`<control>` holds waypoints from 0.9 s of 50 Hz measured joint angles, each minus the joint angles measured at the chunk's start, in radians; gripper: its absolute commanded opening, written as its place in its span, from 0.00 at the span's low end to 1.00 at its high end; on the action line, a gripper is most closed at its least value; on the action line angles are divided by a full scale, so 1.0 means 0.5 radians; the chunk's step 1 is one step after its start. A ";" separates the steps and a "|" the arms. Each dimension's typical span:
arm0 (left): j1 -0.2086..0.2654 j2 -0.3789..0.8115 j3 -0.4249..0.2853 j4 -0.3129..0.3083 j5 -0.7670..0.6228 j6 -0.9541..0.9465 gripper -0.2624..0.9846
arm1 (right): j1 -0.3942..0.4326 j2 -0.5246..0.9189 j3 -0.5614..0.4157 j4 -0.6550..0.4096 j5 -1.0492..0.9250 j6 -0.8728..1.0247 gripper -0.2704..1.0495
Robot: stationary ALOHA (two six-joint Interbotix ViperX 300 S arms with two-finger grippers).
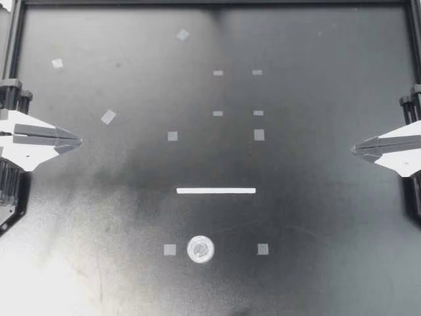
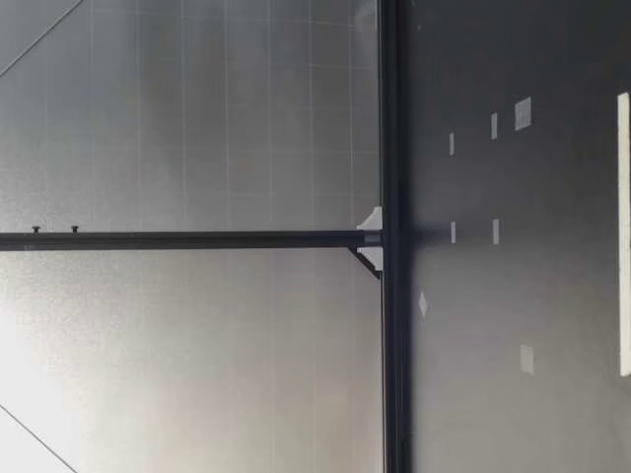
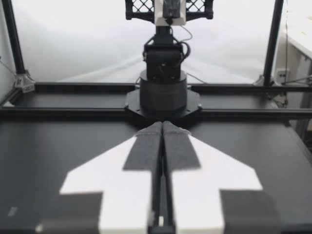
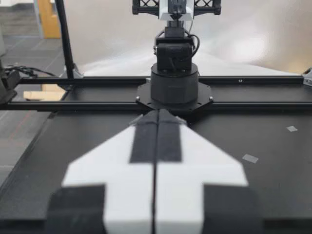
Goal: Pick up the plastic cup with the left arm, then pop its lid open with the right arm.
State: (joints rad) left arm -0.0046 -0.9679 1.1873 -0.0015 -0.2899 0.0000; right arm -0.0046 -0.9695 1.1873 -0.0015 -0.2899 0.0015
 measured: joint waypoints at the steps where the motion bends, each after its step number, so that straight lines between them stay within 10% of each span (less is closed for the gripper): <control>1: 0.000 -0.003 0.012 -0.003 -0.003 0.006 0.24 | 0.000 0.000 0.000 0.000 0.000 0.000 0.17; 15: -0.025 -0.126 0.227 -0.003 -0.046 0.034 0.14 | -0.003 -0.006 0.080 0.000 0.000 0.009 0.15; 45: -0.077 0.399 0.058 -0.012 -0.058 -0.150 0.15 | 0.120 0.730 -0.319 0.015 0.417 0.439 0.15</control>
State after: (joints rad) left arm -0.0430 -0.7685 1.2164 -0.0077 -0.3191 -0.0752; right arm 0.0552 -0.6044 1.0278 0.0061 -0.0813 0.2209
